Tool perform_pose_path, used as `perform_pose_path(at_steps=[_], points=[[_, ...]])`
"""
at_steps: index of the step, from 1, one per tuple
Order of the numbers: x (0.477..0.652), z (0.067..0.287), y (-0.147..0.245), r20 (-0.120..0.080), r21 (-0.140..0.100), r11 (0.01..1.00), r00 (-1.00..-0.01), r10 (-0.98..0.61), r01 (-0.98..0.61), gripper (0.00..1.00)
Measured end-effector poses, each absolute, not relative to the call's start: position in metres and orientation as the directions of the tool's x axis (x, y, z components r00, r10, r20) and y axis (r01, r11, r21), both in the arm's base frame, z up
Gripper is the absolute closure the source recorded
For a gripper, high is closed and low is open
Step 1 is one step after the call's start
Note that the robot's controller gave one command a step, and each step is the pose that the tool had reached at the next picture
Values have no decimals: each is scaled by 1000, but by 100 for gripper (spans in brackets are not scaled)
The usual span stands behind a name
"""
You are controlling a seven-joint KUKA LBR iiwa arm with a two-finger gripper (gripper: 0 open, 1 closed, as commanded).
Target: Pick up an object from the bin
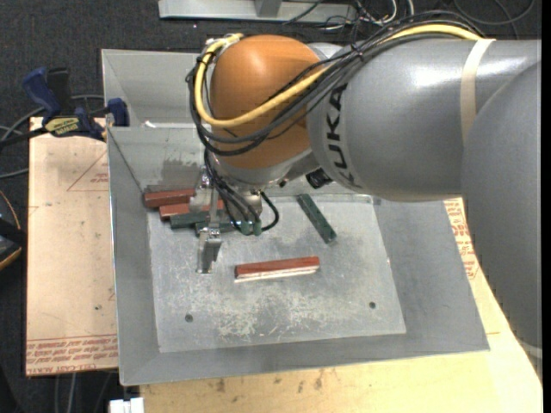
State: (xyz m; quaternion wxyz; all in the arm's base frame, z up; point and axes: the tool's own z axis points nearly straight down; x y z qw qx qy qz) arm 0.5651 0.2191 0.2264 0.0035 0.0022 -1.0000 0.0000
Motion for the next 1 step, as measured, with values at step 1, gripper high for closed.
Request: perform_pose_path(at_steps=[1], points=[[567, 231, 218, -1, 1, 1000, -1000, -1, -1, 0]])
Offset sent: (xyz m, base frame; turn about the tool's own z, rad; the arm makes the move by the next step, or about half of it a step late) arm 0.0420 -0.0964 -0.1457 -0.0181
